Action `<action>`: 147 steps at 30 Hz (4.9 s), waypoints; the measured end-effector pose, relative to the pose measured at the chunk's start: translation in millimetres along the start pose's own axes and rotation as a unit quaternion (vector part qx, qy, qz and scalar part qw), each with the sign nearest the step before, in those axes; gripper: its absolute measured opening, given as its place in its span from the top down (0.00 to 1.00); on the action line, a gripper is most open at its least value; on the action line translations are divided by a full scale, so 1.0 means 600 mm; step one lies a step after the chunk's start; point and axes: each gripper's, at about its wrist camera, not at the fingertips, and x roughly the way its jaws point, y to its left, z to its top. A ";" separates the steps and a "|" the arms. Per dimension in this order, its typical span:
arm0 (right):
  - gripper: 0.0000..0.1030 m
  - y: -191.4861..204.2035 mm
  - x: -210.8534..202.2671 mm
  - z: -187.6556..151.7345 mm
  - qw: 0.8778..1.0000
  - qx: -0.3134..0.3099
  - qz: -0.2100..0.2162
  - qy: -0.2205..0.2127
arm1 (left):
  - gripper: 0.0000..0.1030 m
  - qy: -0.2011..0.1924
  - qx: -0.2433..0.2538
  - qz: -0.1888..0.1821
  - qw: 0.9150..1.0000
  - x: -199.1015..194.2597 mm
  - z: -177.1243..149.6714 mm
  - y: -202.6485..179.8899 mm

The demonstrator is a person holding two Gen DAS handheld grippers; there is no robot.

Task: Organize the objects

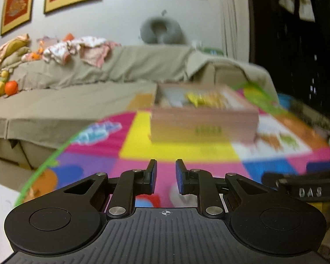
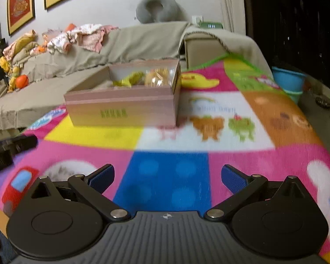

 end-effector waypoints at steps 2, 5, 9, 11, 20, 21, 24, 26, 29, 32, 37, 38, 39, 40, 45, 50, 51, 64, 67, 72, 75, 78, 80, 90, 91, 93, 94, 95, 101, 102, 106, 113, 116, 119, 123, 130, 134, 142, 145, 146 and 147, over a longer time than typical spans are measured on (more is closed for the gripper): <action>0.00 0.006 -0.003 -0.006 1.000 -0.010 -0.006 0.001 | 0.80 0.005 0.003 -0.002 1.000 0.003 -0.005 -0.005; 0.00 0.010 -0.013 -0.006 1.000 -0.019 -0.009 -0.012 | 0.80 -0.002 -0.001 0.002 1.000 0.005 -0.011 -0.005; 0.00 0.005 0.002 -0.007 1.000 -0.012 -0.019 -0.002 | 0.80 0.028 -0.015 -0.006 0.999 0.024 -0.029 -0.001; 0.00 0.004 0.009 -0.014 1.000 -0.011 -0.021 0.005 | 0.79 0.028 -0.006 -0.003 1.000 0.027 -0.040 -0.007; 0.00 0.013 0.014 -0.020 0.999 -0.018 -0.038 0.004 | 0.79 -0.019 0.013 0.017 1.000 0.025 -0.066 -0.027; 0.00 0.010 0.014 -0.020 0.999 -0.013 -0.037 0.004 | 0.79 -0.019 0.013 0.018 1.000 0.026 -0.065 -0.028; 0.00 -0.003 0.007 -0.024 0.999 0.014 -0.037 -0.008 | 0.78 -0.012 0.002 0.005 1.000 0.026 -0.060 -0.025; 0.00 -0.012 0.002 -0.027 0.999 0.028 -0.024 -0.017 | 0.72 -0.010 -0.006 -0.017 1.000 0.026 -0.059 -0.022; 0.00 -0.003 0.006 -0.027 0.999 0.010 -0.034 -0.008 | 0.67 -0.009 -0.010 -0.035 0.999 0.025 -0.059 -0.024; 0.00 0.012 0.008 -0.027 0.999 -0.014 -0.052 -0.002 | 0.67 -0.007 -0.015 -0.036 0.999 0.026 -0.059 -0.022; 0.00 0.009 0.007 -0.029 0.999 -0.013 -0.049 -0.002 | 0.67 -0.006 -0.019 -0.033 0.999 0.025 -0.060 -0.023; 0.00 0.010 0.006 -0.030 0.999 -0.014 -0.050 -0.003 | 0.67 -0.007 -0.019 -0.033 0.999 0.025 -0.060 -0.022; 0.00 0.010 0.006 -0.030 0.999 -0.016 -0.051 -0.004 | 0.67 -0.006 -0.018 -0.033 0.999 0.025 -0.060 -0.022; 0.00 0.011 0.006 -0.030 0.999 -0.017 -0.051 -0.005 | 0.67 -0.006 -0.017 -0.034 0.999 0.025 -0.061 -0.022; 0.00 0.010 0.006 -0.030 0.999 -0.013 -0.049 -0.003 | 0.67 -0.008 -0.004 -0.030 1.000 0.025 -0.061 -0.025; 0.00 0.010 0.007 -0.030 0.999 -0.012 -0.048 -0.003 | 0.67 -0.010 -0.001 -0.026 1.000 0.025 -0.062 -0.029; 0.00 0.010 0.006 -0.030 0.999 -0.012 -0.048 -0.003 | 0.67 -0.010 -0.001 -0.026 1.000 0.025 -0.062 -0.029; 0.00 0.009 0.006 -0.030 0.999 -0.011 -0.048 -0.004 | 0.67 -0.012 -0.002 -0.024 1.000 0.023 -0.064 -0.030; 0.00 0.009 0.006 -0.030 0.999 -0.011 -0.047 -0.005 | 0.67 -0.013 -0.002 -0.024 1.000 0.023 -0.064 -0.030; 0.00 0.009 0.005 -0.030 0.999 -0.011 -0.047 -0.006 | 0.67 -0.014 -0.001 -0.024 1.000 0.023 -0.064 -0.030; 0.00 0.009 0.005 -0.030 0.999 -0.011 -0.047 -0.006 | 0.67 -0.014 -0.001 -0.023 1.000 0.023 -0.065 -0.030; 0.00 0.009 0.005 -0.030 0.999 -0.011 -0.047 -0.006 | 0.67 -0.014 -0.001 -0.023 1.000 0.023 -0.064 -0.031; 0.00 0.009 0.004 -0.030 0.999 -0.011 -0.047 -0.006 | 0.67 -0.014 -0.001 -0.023 1.000 0.023 -0.065 -0.031; 0.00 0.009 0.004 -0.030 0.999 -0.011 -0.047 -0.006 | 0.67 -0.015 0.002 -0.020 1.000 0.022 -0.066 -0.030; 0.00 0.009 0.004 -0.030 0.999 -0.011 -0.047 -0.006 | 0.67 -0.015 0.002 -0.020 1.000 0.022 -0.066 -0.031; 0.00 0.009 0.004 -0.030 0.999 -0.011 -0.047 -0.006 | 0.67 -0.016 0.003 -0.020 1.000 0.022 -0.066 -0.031; 0.00 0.009 0.004 -0.030 0.999 -0.011 -0.047 -0.006 | 0.67 -0.016 0.003 -0.020 1.000 0.022 -0.067 -0.031; 0.00 0.009 0.005 -0.030 0.999 -0.011 -0.047 -0.006 | 0.67 -0.016 0.003 -0.020 1.000 0.022 -0.067 -0.031; 0.00 0.009 0.005 -0.030 0.999 -0.011 -0.047 -0.006 | 0.67 -0.016 0.003 -0.020 1.000 0.022 -0.067 -0.031; 0.00 0.009 0.004 -0.031 0.999 -0.011 -0.047 -0.006 | 0.67 -0.016 0.003 -0.020 1.000 0.022 -0.067 -0.031; 0.00 0.009 0.004 -0.031 0.999 -0.011 -0.047 -0.006 | 0.67 -0.016 0.003 -0.020 1.000 0.022 -0.067 -0.031; 0.00 0.009 0.004 -0.031 0.999 -0.011 -0.047 -0.006 | 0.67 -0.016 0.002 -0.019 1.000 0.022 -0.066 -0.031; 0.00 0.009 0.004 -0.031 0.999 -0.011 -0.047 -0.006 | 0.67 -0.016 0.002 -0.019 1.000 0.022 -0.066 -0.030; 0.00 0.009 0.004 -0.031 0.999 -0.011 -0.047 -0.006 | 0.67 -0.016 0.002 -0.019 1.000 0.022 -0.066 -0.031; 0.00 0.009 0.004 -0.031 0.999 -0.011 -0.047 -0.006 | 0.67 -0.016 0.002 -0.019 1.000 0.022 -0.066 -0.031; 0.00 0.009 0.004 -0.031 0.999 -0.010 -0.047 -0.006 | 0.67 -0.016 0.002 -0.019 1.000 0.022 -0.066 -0.031; 0.00 0.010 0.004 -0.031 0.999 -0.011 -0.047 -0.006 | 0.67 -0.016 0.002 -0.019 1.000 0.022 -0.066 -0.031; 0.00 0.010 0.004 -0.031 0.999 -0.010 -0.047 -0.006 | 0.67 -0.016 0.002 -0.019 1.000 0.022 -0.066 -0.031; 0.00 0.010 0.004 -0.031 0.999 -0.010 -0.047 -0.006 | 0.67 -0.016 0.002 -0.019 1.000 0.022 -0.066 -0.031; 0.00 0.010 0.004 -0.031 0.999 -0.010 -0.047 -0.006 | 0.67 -0.016 0.002 -0.019 1.000 0.023 -0.066 -0.030; 0.00 0.010 0.004 -0.031 0.999 -0.010 -0.047 -0.006 | 0.67 -0.016 0.002 -0.019 1.000 0.023 -0.066 -0.031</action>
